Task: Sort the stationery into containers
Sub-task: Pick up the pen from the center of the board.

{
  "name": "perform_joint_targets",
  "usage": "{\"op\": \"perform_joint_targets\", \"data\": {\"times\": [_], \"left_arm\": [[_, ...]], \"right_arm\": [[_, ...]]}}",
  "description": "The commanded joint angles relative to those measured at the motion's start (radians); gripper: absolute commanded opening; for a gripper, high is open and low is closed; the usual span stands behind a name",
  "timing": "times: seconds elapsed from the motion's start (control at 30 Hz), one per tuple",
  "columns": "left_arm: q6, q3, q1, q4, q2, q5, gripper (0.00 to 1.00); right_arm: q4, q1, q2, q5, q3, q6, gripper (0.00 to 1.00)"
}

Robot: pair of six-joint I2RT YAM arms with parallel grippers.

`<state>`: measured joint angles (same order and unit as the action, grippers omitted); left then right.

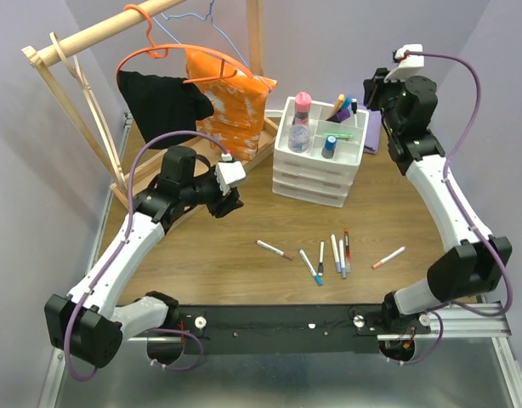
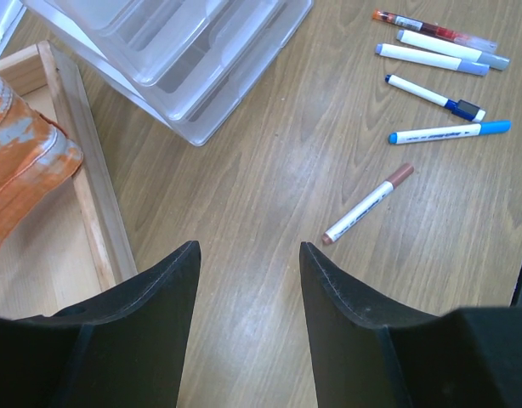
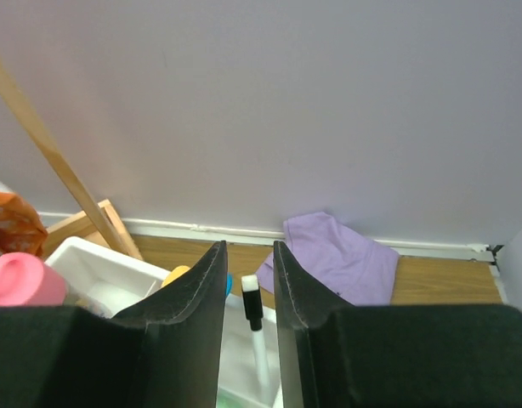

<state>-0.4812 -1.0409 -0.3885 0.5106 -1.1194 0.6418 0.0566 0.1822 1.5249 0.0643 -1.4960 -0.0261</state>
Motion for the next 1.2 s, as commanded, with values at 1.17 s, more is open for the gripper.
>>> {"op": "perform_joint_targets", "data": {"times": [1.17], "left_arm": [[-0.323, 0.157, -0.378, 0.092, -0.081, -0.119, 0.5]], "right_arm": [[-0.701, 0.507, -0.42, -0.239, 0.436, 0.513, 0.38]]}}
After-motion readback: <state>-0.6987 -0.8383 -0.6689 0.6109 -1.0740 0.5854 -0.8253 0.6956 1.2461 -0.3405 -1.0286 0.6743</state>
